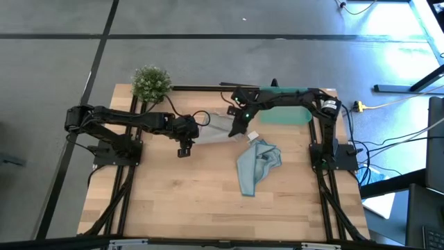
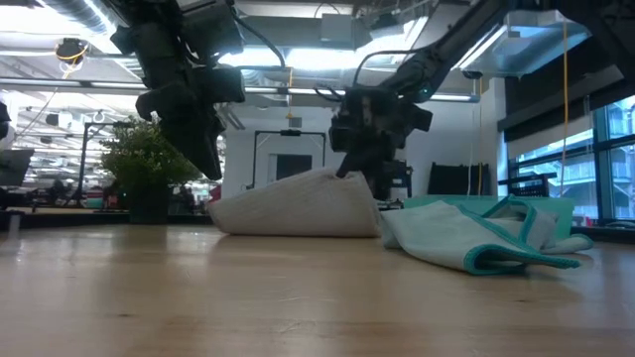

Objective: Roll microfiber towels into tight, uniform cylinder then place into a basket
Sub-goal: Roll the grey microfiber towel

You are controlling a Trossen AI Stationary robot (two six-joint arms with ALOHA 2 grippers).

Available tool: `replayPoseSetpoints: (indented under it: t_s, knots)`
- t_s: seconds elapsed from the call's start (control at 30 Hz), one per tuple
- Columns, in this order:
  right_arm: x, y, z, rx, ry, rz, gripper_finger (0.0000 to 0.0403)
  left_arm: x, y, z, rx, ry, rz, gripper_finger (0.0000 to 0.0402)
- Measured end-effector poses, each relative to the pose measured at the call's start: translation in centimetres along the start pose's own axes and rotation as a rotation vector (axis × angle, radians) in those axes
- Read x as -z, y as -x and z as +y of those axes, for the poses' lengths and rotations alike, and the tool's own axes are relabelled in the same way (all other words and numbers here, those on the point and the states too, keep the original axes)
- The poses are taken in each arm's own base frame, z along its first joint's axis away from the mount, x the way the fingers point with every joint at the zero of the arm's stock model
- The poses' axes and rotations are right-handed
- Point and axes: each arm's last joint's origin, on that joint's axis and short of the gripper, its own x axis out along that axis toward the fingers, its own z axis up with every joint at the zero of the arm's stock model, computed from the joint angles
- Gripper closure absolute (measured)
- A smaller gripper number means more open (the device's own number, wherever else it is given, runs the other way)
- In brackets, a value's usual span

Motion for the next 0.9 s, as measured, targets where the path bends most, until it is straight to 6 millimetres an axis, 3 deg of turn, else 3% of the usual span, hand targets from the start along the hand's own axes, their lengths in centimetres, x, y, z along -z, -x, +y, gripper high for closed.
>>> replayPoseSetpoints:
  t_s: [0.57, 0.9]
  knots:
    - [0.8, 1.0, -1.9, 0.442, -0.181, -0.004, 0.0391, 0.0, 0.0, 0.0, 0.0, 0.001, -0.002, 0.0305]
    - [0.9, 1.0, -1.9, 0.456, -0.151, 0.002, 0.0391, -1.4, 0.0, 0.4, -0.032, -0.01, -0.144, 0.0305]
